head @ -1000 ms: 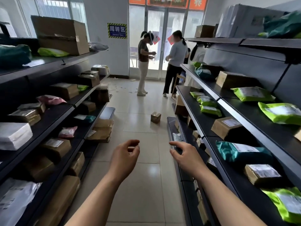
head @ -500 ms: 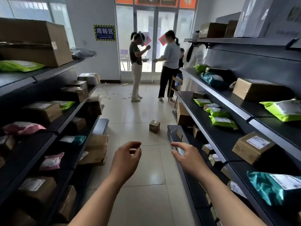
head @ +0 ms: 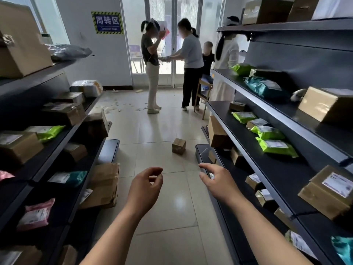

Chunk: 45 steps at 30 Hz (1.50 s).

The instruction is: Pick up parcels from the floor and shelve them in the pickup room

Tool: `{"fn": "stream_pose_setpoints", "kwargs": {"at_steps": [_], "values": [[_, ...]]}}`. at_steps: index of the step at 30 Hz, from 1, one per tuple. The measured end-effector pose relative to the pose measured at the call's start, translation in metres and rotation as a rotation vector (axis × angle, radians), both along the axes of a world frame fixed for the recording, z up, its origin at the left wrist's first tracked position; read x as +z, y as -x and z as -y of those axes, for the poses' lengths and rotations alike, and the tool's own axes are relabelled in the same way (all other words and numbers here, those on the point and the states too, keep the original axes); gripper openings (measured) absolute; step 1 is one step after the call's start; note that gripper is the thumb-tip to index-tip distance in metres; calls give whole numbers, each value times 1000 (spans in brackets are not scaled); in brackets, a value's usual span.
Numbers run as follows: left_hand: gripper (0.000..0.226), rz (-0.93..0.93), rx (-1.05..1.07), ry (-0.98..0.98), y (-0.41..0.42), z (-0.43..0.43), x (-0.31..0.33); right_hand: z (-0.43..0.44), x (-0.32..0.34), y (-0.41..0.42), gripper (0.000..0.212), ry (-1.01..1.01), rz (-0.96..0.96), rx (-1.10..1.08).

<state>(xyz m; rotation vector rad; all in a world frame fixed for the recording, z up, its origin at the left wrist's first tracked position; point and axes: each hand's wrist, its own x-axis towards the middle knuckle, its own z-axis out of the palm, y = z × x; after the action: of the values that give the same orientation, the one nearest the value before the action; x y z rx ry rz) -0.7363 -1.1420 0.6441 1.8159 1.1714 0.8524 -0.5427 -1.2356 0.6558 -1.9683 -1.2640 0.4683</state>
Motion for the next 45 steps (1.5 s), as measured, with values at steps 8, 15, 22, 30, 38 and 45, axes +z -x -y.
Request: {"fn": "stream_pose_setpoints", "kwargs": {"at_steps": [8, 15, 22, 30, 38, 45], "values": [[20, 0, 41, -3, -103, -121, 1, -120, 3, -105, 35, -18, -32, 10], [20, 2, 84, 3, -182, -211, -3, -221, 2, -190, 33, 10, 5, 26], [19, -4, 105, 47, -225, -294, -19, -308, -16, -236, 34, 54, -11, 37], [19, -16, 49, 110, -270, -433, -31, -438, -29, -274, 34, 57, -54, -15], [20, -71, -39, 73, -310, -581, -20, -569, -27, -305, 36, 19, -109, -116], [21, -99, -74, 95, -348, -655, -32, -633, -44, -338, 36, 53, -119, -184]]}}
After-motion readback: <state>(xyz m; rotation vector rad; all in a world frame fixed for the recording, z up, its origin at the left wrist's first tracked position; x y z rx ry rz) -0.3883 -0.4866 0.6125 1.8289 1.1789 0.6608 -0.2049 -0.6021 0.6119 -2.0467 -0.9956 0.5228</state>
